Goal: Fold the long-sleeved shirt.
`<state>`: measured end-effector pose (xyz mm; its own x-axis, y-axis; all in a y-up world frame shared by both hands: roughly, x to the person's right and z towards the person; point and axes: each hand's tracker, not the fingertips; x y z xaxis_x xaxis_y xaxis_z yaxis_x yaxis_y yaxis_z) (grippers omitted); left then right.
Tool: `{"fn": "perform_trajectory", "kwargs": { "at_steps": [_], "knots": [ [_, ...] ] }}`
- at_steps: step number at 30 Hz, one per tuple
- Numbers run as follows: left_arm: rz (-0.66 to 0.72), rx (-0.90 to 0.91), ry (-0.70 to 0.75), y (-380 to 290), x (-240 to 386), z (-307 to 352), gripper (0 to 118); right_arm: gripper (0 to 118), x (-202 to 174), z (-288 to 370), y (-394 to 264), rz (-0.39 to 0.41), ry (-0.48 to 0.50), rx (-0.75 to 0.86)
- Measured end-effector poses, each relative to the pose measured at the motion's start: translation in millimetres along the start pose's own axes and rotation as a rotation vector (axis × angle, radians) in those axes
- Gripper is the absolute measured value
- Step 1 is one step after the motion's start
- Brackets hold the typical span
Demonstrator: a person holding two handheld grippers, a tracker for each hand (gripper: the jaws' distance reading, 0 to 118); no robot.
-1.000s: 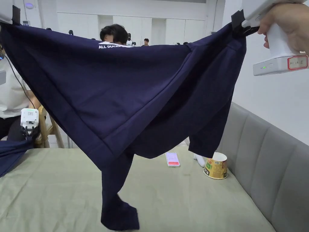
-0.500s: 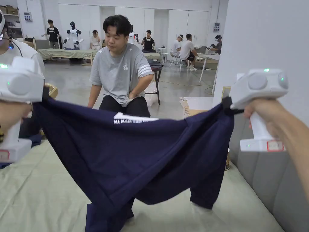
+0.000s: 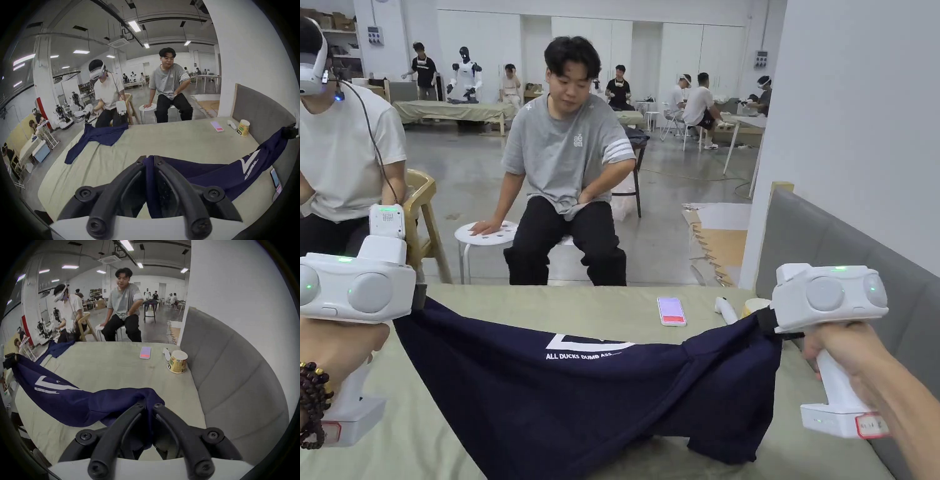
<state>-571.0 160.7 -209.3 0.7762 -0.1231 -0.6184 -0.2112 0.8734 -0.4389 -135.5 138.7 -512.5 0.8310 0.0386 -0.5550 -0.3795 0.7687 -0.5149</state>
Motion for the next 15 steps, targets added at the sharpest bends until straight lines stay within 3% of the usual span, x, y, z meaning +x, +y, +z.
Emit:
{"fn": "perform_trajectory", "kwargs": {
  "at_steps": [2, 4, 8, 15],
  "knots": [
    [-0.002, 0.026, -0.032, -20.9, -7.0, 19.9, 12, 4, -0.2, 21.2, -24.4, -0.011, 0.013, 0.026],
    [-0.014, 0.03, -0.038, -53.3, -13.2, 43.8, 12, 4, -0.6, 40.8, -58.0, 0.045, 0.021, 0.03],
    [0.008, 0.008, -0.035, -133.9, -32.1, 75.8, 12, 4, -0.4, 71.9, -132.8, 0.064, 0.038, -0.005],
    [0.087, -0.291, 0.004, -273.5, -44.7, 109.9, 12, 4, -14.0, 84.5, -253.1, 0.078, 0.076, -0.177]
  ]
}}
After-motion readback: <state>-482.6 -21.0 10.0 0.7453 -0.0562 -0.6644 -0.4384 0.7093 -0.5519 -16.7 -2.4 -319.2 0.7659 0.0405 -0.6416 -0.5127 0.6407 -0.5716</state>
